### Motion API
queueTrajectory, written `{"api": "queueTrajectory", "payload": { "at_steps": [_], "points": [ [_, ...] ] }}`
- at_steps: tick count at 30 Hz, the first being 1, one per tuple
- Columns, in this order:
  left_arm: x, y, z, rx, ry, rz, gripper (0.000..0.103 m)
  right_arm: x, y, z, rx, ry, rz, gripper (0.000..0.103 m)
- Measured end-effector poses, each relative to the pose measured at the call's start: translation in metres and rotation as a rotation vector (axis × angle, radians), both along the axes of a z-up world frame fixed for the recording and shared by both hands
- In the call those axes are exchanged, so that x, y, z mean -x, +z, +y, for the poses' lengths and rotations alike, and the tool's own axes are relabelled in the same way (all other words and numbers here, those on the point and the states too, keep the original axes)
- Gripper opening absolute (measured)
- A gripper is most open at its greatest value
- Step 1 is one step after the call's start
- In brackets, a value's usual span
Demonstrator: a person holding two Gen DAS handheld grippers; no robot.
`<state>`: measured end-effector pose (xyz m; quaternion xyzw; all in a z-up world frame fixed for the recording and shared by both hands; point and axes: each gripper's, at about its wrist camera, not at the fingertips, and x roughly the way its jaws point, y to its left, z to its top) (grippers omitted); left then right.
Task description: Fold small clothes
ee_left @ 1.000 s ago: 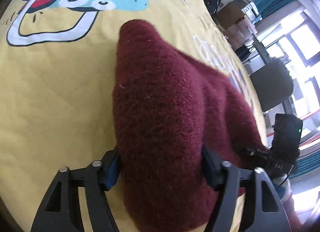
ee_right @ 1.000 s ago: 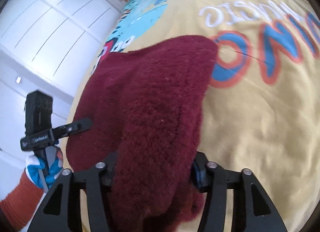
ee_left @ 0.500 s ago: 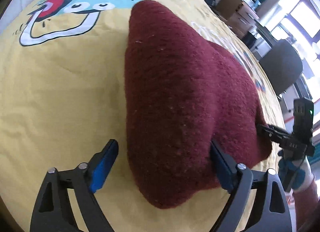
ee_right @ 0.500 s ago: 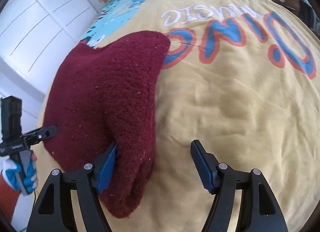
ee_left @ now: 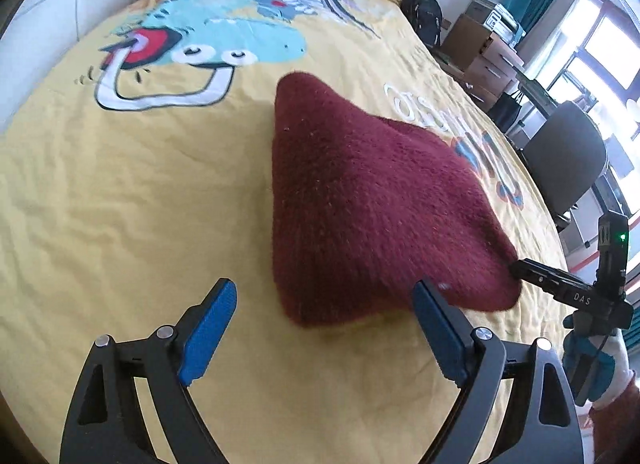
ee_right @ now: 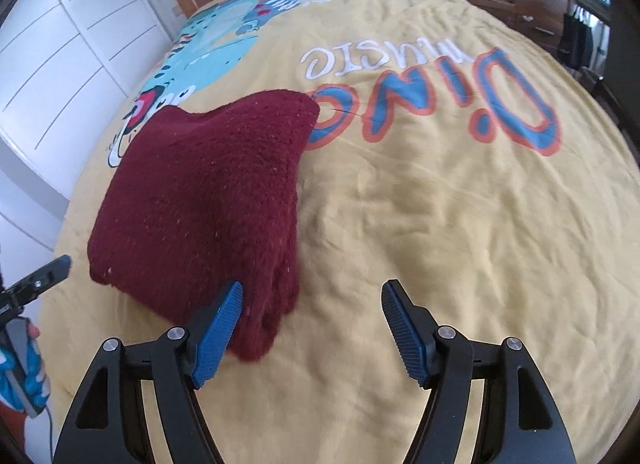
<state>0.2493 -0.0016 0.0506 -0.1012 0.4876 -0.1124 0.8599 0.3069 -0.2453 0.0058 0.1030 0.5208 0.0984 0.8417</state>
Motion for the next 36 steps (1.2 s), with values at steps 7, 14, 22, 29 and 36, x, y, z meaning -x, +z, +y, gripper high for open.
{"api": "queueTrajectory", "payload": {
  "at_steps": [7,14,22,29,36],
  "points": [
    [0.052,0.035,0.007,-0.063,0.021,-0.080,0.087,0.053,0.035,0.014,0.013,-0.031,-0.067,0.073],
    [0.103,0.043,0.014,-0.097,0.057,-0.125,0.087,0.123,0.072,0.042,0.076,-0.048,-0.175,0.074],
    [0.157,0.047,0.008,-0.174,0.075,-0.184,0.094,0.189,0.102,0.062,0.160,-0.090,-0.293,0.083],
    [0.186,0.044,0.005,-0.197,0.085,-0.201,0.101,0.229,0.113,0.071,0.216,-0.104,-0.350,0.100],
    [0.206,0.050,-0.003,-0.229,0.080,-0.237,0.102,0.257,0.122,0.080,0.240,-0.098,-0.402,0.102]
  ]
}}
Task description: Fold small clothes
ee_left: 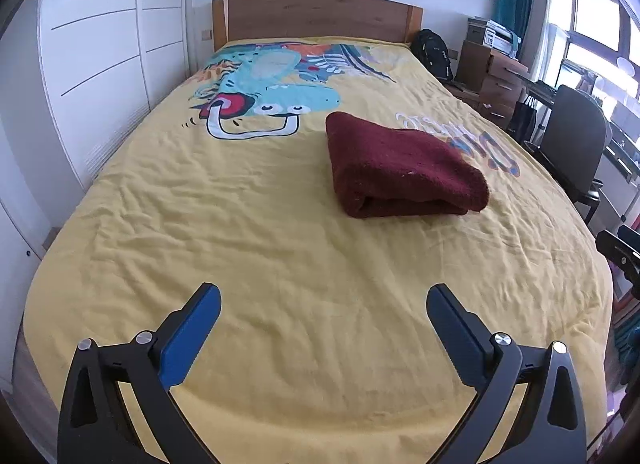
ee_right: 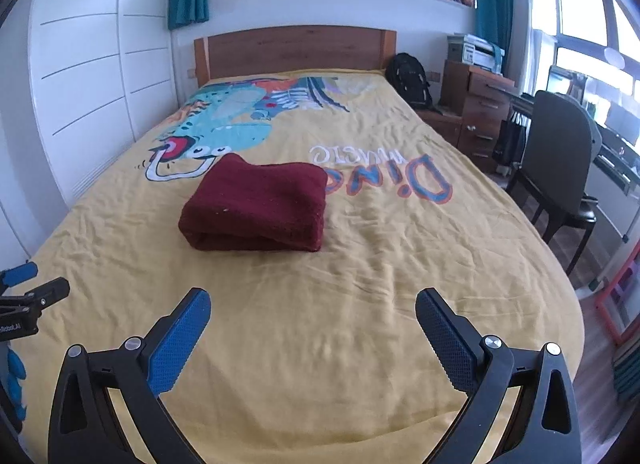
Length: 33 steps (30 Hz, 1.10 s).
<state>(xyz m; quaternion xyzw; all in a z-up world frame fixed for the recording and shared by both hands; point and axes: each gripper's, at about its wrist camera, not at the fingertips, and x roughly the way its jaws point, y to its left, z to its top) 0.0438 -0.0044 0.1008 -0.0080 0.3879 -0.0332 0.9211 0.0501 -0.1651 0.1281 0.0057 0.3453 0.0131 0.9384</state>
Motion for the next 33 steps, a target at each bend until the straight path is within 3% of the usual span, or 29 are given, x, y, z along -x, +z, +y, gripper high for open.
{"api": "queueTrajectory", "payload": {
  "at_steps": [19,33],
  "points": [
    [0.010,0.003,-0.014,-0.060,0.039,-0.052,0.102,0.018,0.003,0.004,0.026,0.006,-0.034,0.102],
    [0.010,0.007,-0.021,-0.129,0.060,-0.081,0.102,0.014,-0.008,-0.005,0.005,-0.020,0.003,0.102]
  ]
}}
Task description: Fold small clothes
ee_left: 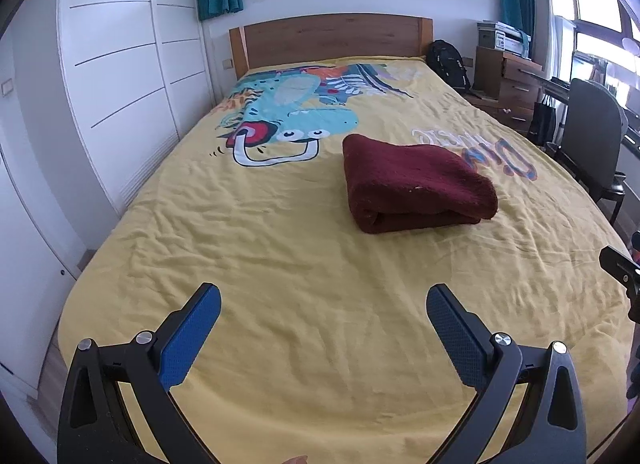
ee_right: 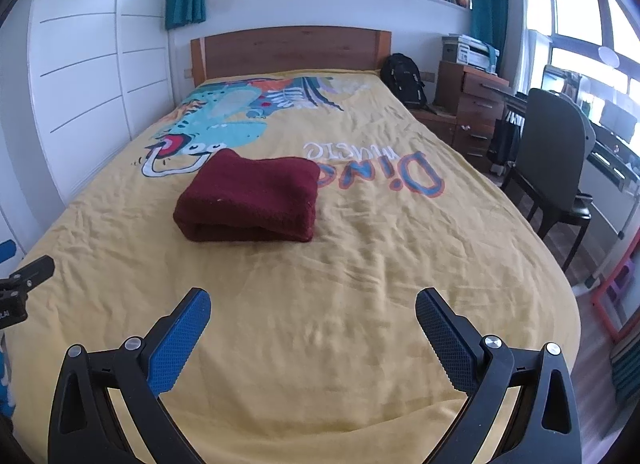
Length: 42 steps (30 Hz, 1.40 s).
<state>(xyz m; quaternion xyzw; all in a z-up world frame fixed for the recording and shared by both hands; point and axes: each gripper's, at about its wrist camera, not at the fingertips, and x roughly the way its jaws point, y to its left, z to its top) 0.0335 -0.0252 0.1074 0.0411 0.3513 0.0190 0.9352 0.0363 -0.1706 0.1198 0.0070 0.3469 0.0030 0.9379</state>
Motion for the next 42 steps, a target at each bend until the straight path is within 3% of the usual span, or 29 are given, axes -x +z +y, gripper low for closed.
{"api": "queueTrajectory", "payload": {
  "at_steps": [13,42],
  "points": [
    [-0.002,-0.005,-0.001,-0.040,0.034,-0.004,0.102,0.000,-0.011,-0.012,-0.003,-0.045,0.021,0.102],
    [-0.003,-0.013,-0.001,-0.030,0.024,-0.001,0.102,0.000,-0.017,-0.020,0.002,-0.095,0.029,0.102]
  ]
}}
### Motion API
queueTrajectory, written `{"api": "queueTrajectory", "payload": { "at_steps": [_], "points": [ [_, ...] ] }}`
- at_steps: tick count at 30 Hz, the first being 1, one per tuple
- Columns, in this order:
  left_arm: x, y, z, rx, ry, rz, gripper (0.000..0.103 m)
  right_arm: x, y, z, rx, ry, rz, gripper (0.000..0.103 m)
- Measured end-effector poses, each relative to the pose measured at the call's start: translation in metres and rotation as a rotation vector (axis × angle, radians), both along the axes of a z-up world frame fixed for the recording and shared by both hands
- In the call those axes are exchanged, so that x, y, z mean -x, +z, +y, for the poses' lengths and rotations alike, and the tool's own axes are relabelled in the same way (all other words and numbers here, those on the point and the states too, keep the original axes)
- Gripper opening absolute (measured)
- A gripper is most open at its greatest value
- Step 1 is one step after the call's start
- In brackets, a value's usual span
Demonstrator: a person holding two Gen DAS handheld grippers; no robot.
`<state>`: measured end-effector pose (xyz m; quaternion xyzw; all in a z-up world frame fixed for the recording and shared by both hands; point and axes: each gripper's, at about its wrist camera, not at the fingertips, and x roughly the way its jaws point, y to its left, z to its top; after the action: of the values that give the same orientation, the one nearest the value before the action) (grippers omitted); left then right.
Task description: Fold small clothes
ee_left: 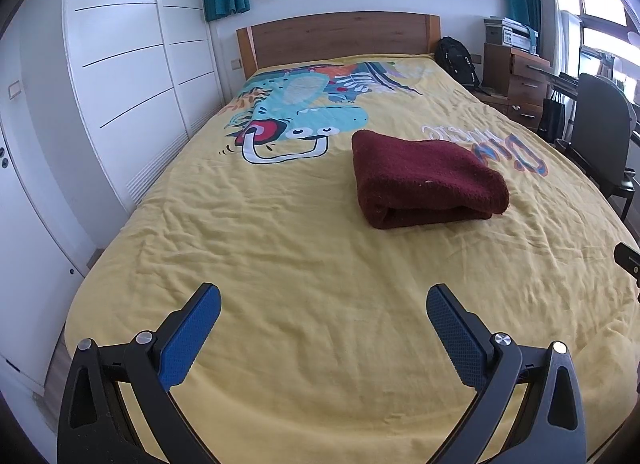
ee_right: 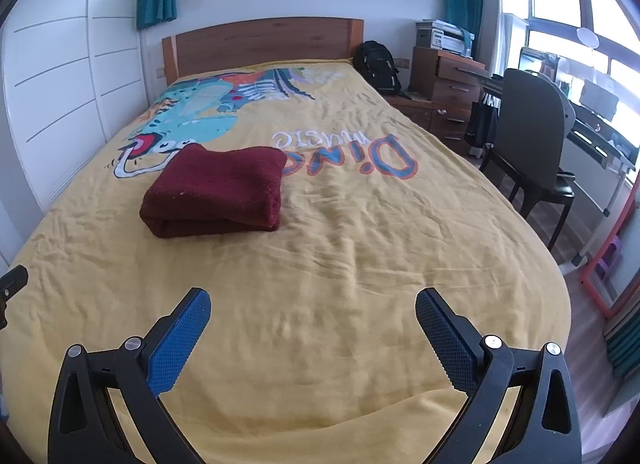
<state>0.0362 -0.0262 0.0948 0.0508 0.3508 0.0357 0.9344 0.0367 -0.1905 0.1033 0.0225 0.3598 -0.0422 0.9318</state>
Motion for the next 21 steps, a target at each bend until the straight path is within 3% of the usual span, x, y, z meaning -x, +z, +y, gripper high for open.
{"api": "queueTrajectory", "payload": {
  "at_steps": [21],
  "points": [
    [-0.0020,-0.0037,-0.0009,0.007,-0.007,0.003,0.102,0.0001,0.0006,-0.0047,0.000,-0.009,-0.003,0.102]
  ]
}}
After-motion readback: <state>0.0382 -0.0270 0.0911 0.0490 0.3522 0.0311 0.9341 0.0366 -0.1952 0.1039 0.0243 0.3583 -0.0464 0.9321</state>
